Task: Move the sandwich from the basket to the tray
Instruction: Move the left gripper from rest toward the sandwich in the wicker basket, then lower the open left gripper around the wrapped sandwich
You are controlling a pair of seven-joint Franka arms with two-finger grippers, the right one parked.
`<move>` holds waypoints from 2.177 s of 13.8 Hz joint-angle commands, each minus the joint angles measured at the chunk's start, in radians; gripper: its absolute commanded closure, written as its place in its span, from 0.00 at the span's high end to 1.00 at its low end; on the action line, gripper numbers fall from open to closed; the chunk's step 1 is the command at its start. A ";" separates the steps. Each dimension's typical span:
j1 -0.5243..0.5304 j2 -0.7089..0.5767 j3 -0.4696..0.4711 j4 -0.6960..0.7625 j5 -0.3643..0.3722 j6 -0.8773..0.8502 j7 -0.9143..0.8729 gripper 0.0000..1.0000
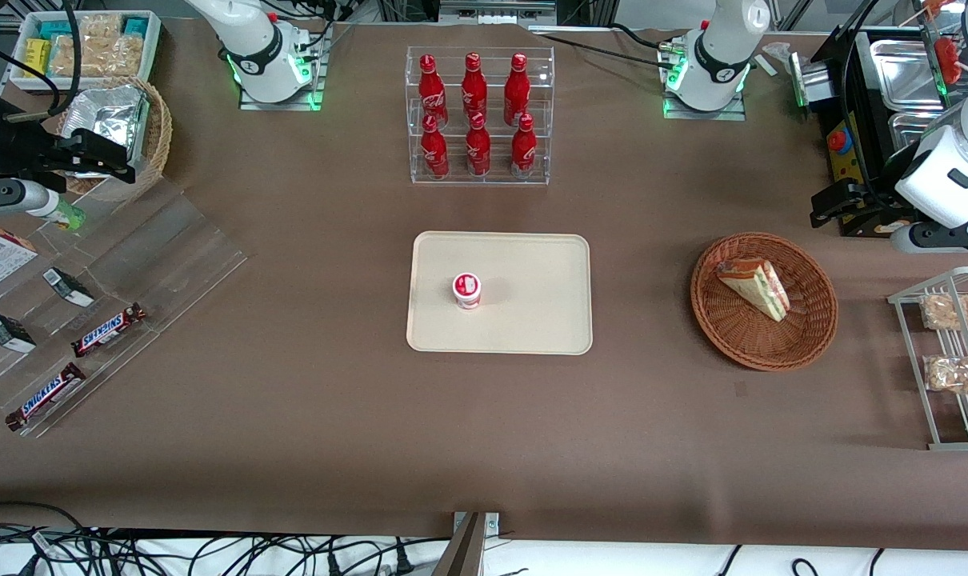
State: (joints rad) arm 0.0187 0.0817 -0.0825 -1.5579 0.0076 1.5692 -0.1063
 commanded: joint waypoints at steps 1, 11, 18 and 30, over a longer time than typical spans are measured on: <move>-0.002 0.000 -0.011 0.010 -0.020 -0.018 0.022 1.00; 0.007 0.041 -0.008 -0.085 -0.003 0.067 -0.225 1.00; 0.015 0.033 -0.014 -0.356 0.138 0.382 -0.584 1.00; 0.099 0.075 -0.013 -0.726 0.160 0.940 -0.673 1.00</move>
State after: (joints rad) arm 0.1136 0.1551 -0.0903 -2.2397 0.1399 2.4447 -0.7388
